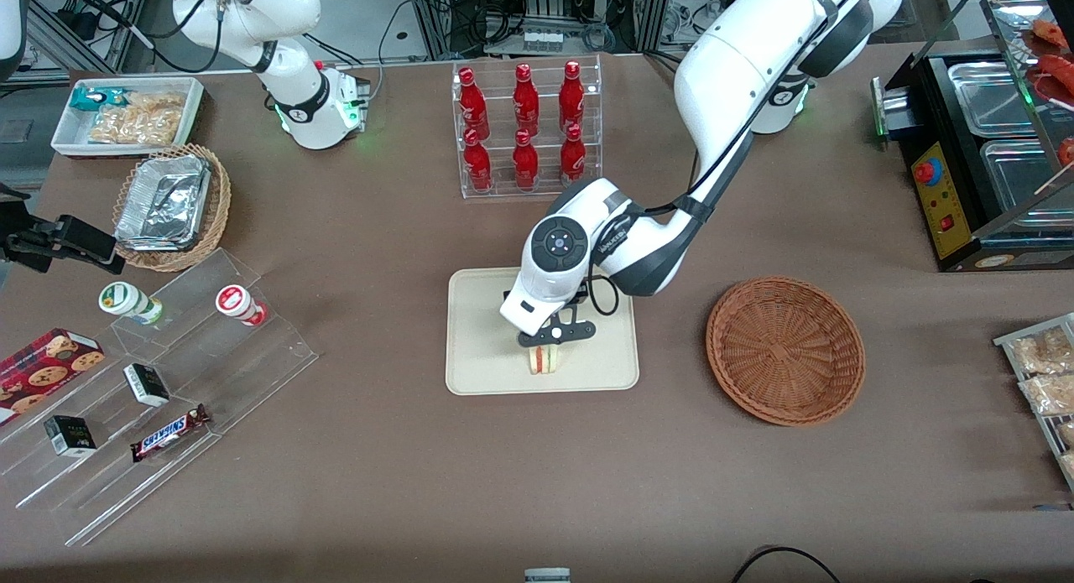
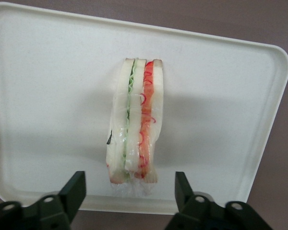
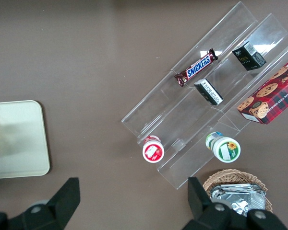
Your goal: Place sandwich from basket to tray
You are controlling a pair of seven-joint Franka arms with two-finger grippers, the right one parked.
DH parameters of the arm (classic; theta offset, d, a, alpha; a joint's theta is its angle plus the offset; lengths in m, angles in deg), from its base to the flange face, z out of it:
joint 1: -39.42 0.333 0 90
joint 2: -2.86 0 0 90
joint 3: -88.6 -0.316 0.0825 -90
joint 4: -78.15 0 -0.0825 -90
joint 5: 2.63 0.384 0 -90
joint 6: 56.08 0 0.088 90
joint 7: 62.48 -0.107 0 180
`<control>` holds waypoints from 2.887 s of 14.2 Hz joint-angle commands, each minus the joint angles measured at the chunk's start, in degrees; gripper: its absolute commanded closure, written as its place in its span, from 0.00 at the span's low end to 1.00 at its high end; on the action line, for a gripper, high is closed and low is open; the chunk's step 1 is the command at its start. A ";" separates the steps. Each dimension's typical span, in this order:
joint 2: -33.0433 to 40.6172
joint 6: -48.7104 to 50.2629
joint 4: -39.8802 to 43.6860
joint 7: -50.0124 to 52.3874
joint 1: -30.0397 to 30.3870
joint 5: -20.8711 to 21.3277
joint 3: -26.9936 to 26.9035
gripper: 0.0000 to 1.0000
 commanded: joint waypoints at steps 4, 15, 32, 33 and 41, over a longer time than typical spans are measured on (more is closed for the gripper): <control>2.71 1.19 0.83 -0.43 0.29 4.21 -0.62 0.00; 23.72 34.12 -2.34 -24.12 25.75 0.71 -0.36 0.00; 43.15 49.44 -12.26 -38.84 40.37 1.68 -0.10 0.00; 43.68 49.44 -12.62 -38.67 40.37 1.16 -0.10 0.00; 43.51 44.52 -12.36 -38.14 33.61 -2.63 -4.05 0.00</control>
